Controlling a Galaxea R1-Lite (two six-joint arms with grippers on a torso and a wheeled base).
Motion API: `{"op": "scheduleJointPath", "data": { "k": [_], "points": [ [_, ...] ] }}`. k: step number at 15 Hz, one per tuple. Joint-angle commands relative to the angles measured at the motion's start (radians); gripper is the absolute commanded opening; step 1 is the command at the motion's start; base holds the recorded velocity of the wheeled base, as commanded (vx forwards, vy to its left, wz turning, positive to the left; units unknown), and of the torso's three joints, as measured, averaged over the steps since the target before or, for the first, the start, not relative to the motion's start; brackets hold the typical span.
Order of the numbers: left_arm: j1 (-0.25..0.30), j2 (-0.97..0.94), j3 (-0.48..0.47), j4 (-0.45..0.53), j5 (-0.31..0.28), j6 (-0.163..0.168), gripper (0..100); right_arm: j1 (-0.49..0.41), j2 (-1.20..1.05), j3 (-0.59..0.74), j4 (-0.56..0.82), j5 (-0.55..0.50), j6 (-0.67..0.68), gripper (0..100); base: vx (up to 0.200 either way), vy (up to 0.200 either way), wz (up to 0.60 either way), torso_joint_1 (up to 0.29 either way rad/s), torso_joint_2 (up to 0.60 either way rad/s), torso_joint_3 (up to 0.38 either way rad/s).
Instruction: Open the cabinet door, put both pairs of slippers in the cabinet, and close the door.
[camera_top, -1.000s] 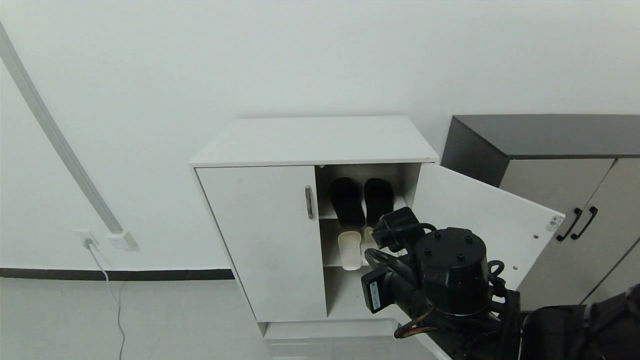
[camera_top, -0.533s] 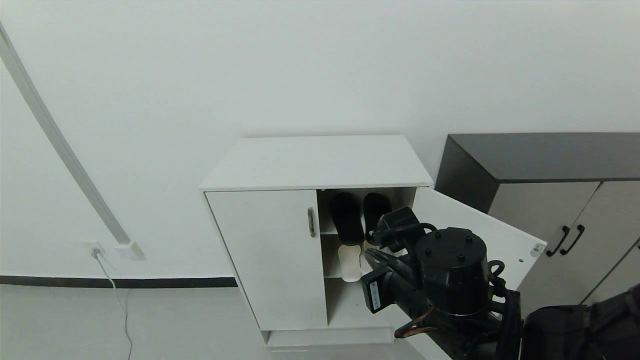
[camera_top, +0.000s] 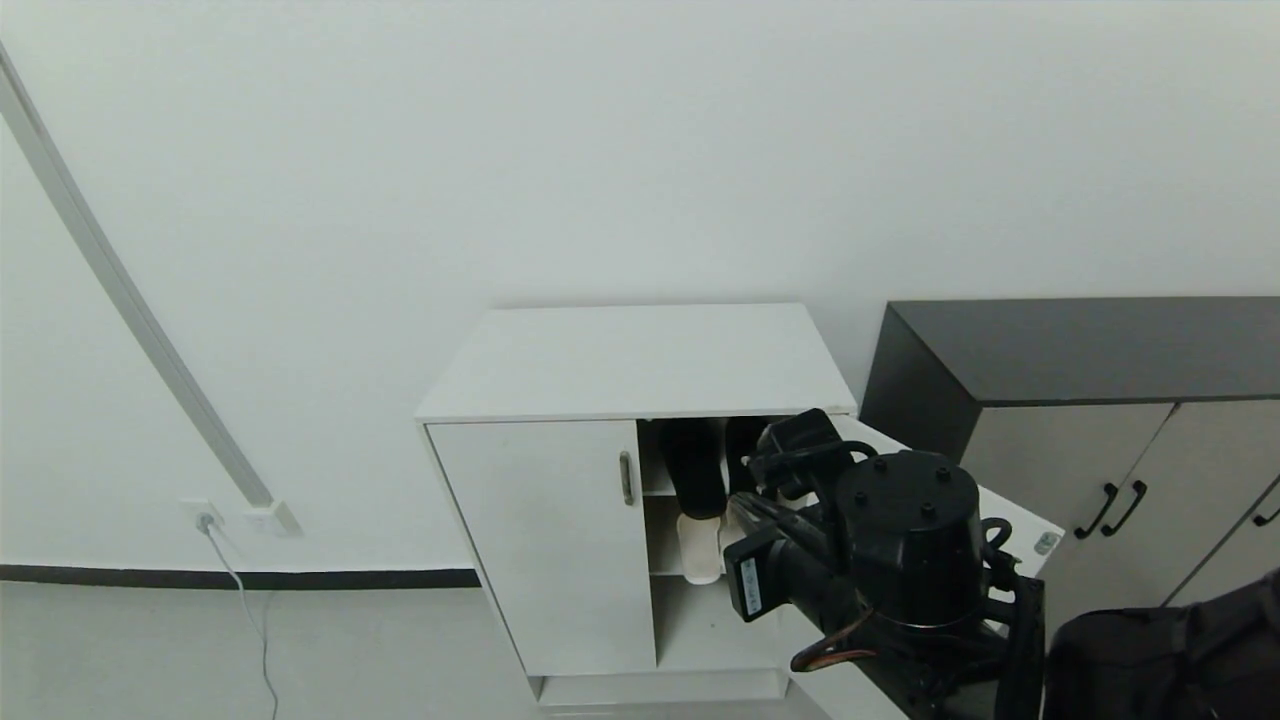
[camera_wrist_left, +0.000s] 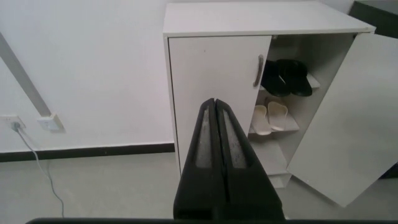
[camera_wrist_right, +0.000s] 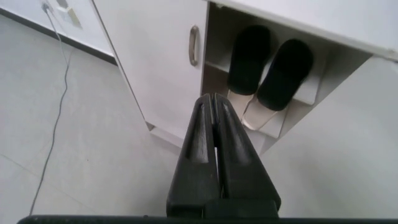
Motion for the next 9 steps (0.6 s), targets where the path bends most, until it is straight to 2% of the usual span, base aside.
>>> {"op": "scheduleJointPath", "data": {
  "k": [1, 9],
  "points": [
    [0.000, 0.000, 0.000, 0.000, 0.000, 0.000, 0, -0.009, -0.005, -0.001, 0.000, 0.000, 0.000, 0, 0.000, 0.000, 0.00, 0.178, -0.39, -0.207],
    [-0.001, 0.000, 0.000, 0.000, 0.001, 0.000, 0, -0.040, -0.002, -0.005, 0.000, 0.002, -0.003, 0, 0.000, 0.000, 0.00, 0.166, -0.36, -0.193]
  ]
}}
